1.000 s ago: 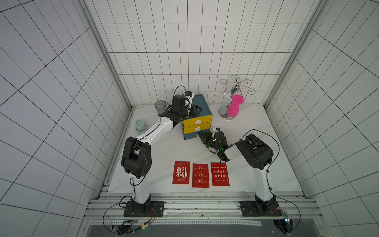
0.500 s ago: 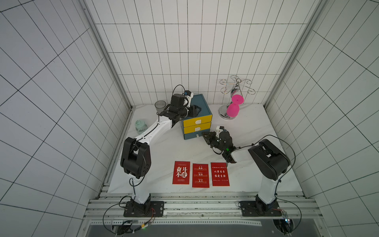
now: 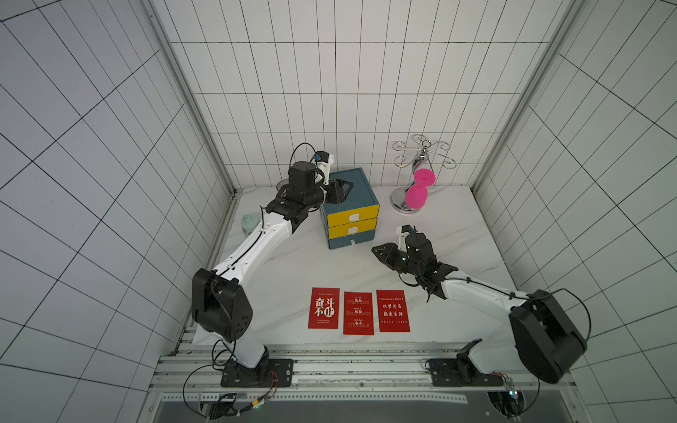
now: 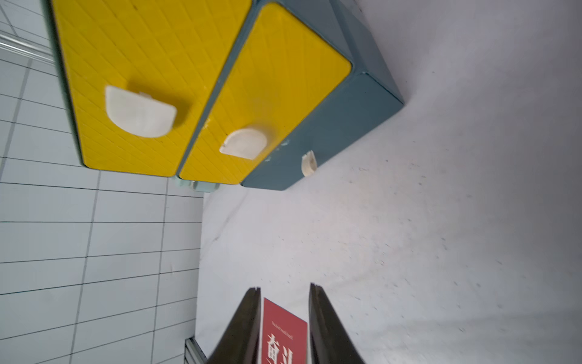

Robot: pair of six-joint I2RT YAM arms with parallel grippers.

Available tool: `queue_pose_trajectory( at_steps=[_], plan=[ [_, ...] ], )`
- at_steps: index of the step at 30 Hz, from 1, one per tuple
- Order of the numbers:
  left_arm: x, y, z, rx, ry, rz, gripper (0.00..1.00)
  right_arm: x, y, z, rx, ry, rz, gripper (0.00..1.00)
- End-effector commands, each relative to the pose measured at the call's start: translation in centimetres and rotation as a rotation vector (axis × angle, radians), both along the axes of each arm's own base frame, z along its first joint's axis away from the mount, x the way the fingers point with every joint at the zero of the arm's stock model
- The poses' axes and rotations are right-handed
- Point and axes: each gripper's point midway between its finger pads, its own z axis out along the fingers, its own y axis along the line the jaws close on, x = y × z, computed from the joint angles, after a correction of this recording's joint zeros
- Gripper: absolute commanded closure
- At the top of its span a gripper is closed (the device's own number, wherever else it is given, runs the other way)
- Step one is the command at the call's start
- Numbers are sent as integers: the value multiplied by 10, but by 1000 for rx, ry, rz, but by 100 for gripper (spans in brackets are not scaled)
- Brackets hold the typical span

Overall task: Take the postcards out of the drawer
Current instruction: Close the drawer of the storage box, then reset both arms

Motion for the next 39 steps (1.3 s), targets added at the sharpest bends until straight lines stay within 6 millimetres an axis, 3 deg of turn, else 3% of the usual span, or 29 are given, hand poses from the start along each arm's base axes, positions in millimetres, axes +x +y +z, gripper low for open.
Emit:
queue_pose_trajectory(
  at_steps=[1,9,16,20,24,29,39],
  plan=[
    [-6,13,-13,6,15,47,44,-38,-29,-53,-224,150,71,70],
    [-27,47,-54,33,71,143,43,-62,-50,-75,-326,219,77,69],
    [-39,69,-89,61,141,209,43,-69,-53,-76,-367,238,119,67],
    [-51,94,-109,117,176,305,43,-70,-59,-68,-377,208,108,68],
    [-62,123,-112,149,154,409,42,-72,-66,-60,-390,178,103,68],
    [-74,141,-117,151,125,472,41,-72,-70,-70,-415,212,129,68],
    [-89,187,-160,257,178,641,39,-62,-67,-68,-420,212,150,68]
  ],
)
